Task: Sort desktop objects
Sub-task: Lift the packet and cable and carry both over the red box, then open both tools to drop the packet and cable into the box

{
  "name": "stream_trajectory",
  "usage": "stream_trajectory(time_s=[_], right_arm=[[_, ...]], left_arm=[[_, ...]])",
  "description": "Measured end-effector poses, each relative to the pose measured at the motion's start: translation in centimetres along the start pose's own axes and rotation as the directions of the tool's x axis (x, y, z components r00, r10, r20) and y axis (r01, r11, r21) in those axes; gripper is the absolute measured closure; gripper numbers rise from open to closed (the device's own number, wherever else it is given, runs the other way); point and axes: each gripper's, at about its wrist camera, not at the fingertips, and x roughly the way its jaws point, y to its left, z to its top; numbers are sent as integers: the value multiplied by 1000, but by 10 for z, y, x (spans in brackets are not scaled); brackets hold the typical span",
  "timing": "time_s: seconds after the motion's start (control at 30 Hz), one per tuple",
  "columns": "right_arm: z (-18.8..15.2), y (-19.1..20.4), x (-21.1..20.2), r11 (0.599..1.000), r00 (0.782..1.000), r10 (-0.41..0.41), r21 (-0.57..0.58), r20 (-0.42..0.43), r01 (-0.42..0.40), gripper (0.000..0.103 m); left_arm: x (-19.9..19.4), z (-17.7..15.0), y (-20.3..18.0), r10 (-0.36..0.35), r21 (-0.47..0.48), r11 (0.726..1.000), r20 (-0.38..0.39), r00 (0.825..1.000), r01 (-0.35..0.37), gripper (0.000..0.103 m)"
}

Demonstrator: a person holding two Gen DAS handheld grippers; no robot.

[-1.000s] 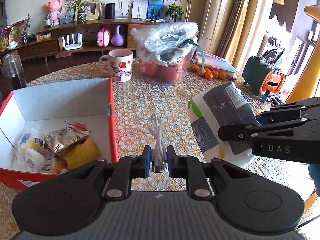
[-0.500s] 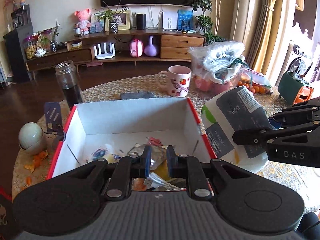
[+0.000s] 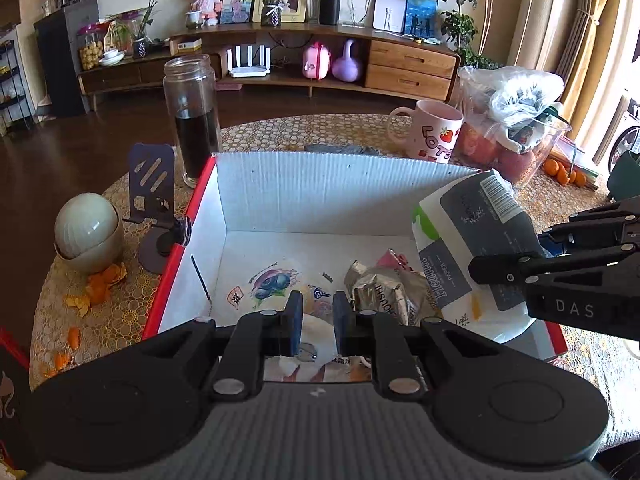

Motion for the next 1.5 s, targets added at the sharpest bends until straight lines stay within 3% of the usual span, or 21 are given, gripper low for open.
stream_trajectory(time_s=[0.13,0.33,0.4,0.47,0.9,1.0,1.07,1.1,1.13,1.5], right_arm=[[-1,4,20,1000,1000,-6,-11,-31,5,85],[-4,3,34,1000,998,-24,-19,-63,23,76],[-5,1,33,1000,997,-16,-19,-70,14,71],[-6,0,30,1000,997,-24,-20,-67,23,55],[-13,-9,-16,997,998,61,-45,26,-60,30],[-17,-10,-26,995,995,85,-47,46,-83,28],[-21,-11,-32,994,993,100,-43,60,-98,25],[-22,-12,-35,994,992,107,-41,67,-104,24],[-24,-12,-38,993,991,113,-40,74,-111,23],[-45,-17,-65,989,976,148,-21,157,-147,14]], left_arm=[[11,-3,3,-7,-8,1000,-21,1000,7,88],[21,-4,-2,-18,6,1000,-46,999,19,88],[23,-4,-4,-17,10,1000,-54,998,17,88],[24,-4,-7,-17,11,1000,-56,998,17,88],[14,-1,-17,-15,-10,1000,-50,999,15,86],[10,-1,-21,-21,-15,1000,-48,999,20,74],[7,-2,-23,-14,-17,1000,-41,999,14,49],[5,-2,-24,-11,-19,1000,-33,999,11,28],[2,-2,-25,-3,-23,1000,-22,1000,3,23],[-17,-15,-38,60,-26,998,3,998,-60,23]])
